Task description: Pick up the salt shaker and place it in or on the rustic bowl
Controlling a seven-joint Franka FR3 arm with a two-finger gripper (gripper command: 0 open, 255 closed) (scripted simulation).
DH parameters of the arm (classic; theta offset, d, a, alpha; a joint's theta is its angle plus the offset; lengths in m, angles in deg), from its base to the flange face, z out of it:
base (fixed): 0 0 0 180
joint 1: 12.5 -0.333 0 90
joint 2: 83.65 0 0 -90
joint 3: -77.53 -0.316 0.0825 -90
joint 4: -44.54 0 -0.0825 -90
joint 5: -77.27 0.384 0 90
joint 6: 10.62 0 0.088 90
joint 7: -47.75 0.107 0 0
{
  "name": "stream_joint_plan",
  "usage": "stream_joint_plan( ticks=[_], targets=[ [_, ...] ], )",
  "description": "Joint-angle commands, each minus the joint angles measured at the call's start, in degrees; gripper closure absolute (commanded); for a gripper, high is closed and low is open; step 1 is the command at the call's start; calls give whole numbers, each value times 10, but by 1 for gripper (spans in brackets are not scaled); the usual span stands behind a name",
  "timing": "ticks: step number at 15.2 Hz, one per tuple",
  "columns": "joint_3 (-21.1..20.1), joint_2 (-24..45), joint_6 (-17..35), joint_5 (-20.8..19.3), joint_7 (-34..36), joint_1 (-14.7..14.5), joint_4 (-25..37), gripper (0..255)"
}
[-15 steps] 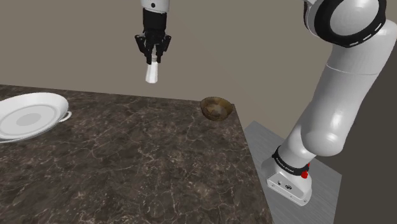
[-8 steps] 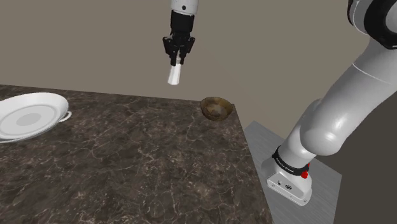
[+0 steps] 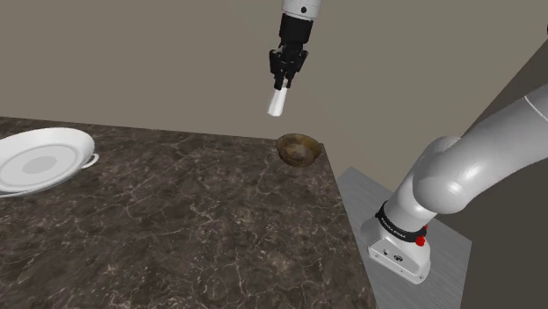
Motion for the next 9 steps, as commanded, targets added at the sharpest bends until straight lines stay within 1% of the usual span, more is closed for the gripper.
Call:
stream_joint_plan(
  ticks=[1, 8, 9],
  targets=[
    [12, -43, -11, 0, -17, 4, -33, 255],
    [64, -169, -62, -22, -77, 25, -116, 255],
    [64, -171, -55, -21, -77, 25, -124, 255]
  ],
)
